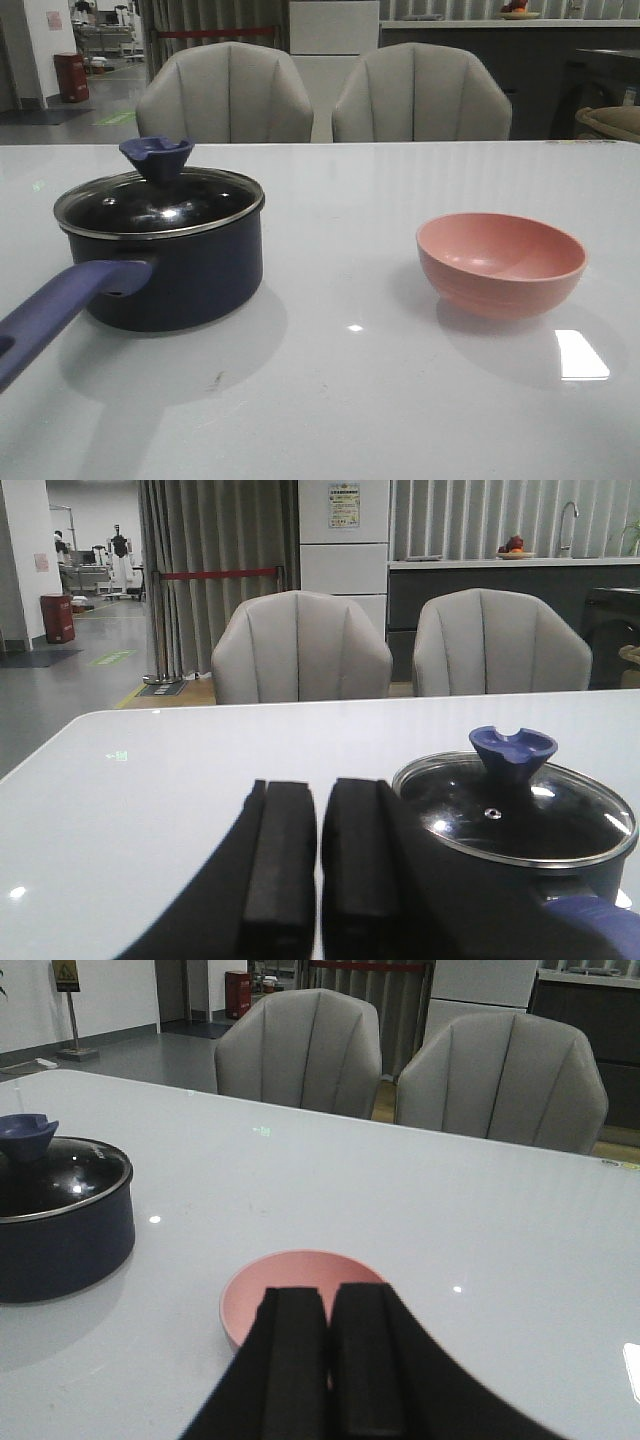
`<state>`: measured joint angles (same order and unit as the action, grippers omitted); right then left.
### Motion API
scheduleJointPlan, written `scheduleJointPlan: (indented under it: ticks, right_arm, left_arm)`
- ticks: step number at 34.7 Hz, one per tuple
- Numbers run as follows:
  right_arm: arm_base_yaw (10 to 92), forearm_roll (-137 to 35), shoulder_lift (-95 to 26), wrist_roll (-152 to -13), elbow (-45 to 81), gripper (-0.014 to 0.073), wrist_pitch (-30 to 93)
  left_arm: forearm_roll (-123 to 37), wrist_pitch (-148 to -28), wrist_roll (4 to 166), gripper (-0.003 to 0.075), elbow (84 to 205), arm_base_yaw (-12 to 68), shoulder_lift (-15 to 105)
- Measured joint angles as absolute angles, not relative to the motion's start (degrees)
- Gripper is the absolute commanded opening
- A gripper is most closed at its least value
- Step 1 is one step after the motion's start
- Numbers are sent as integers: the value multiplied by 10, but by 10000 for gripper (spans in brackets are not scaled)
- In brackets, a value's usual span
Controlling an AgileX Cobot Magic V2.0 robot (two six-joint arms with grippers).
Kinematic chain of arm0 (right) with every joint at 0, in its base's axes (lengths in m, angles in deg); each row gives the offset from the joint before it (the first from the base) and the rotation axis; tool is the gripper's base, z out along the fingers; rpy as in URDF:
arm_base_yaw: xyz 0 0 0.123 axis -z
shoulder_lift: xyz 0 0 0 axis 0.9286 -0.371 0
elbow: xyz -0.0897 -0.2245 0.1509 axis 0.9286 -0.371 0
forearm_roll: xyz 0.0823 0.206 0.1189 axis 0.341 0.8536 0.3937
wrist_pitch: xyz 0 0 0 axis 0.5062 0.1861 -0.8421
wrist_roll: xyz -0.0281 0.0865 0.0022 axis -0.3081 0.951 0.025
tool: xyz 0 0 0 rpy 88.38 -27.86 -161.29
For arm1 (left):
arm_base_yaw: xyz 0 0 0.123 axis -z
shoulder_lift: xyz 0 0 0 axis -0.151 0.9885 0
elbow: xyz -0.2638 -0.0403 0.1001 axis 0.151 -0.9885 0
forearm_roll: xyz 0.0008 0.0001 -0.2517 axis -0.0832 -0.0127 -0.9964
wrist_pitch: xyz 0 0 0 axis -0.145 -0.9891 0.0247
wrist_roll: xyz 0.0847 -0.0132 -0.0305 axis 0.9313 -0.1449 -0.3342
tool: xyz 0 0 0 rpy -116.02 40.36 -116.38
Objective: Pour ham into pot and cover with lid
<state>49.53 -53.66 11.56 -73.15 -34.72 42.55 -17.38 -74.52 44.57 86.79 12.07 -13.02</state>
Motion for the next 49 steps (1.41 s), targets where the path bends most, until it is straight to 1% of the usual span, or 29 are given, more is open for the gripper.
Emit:
scheduleJointPlan:
  ticks: [14,18,23,27,30,44,49]
  right_arm:
    - [495,-537,116,-732,-347,149,427]
    - [495,-544,116,-732,-357,149,445]
    - [537,-593,144,-732,-377,149,451]
    - [593,-607,200,-718,-410,149,451]
    - [618,-622,236,-699,-434,149,451]
    - [623,-664,248,-609,-438,149,426]
    - [623,-671,248,-599,-438,149,426]
  left_arm:
    - [-174,-745,445,134,868,121,-130]
    - [-174,-745,445,134,868,121,-130]
    - [-174,-745,445,134,868,121,-130]
    - [-174,-745,445,134,868,121,-130]
    - [-174,-745,445,134,868,121,-130]
    - [-174,-746,445,134,868,121,-130]
    - [-174,-746,445,134,868,121,-130]
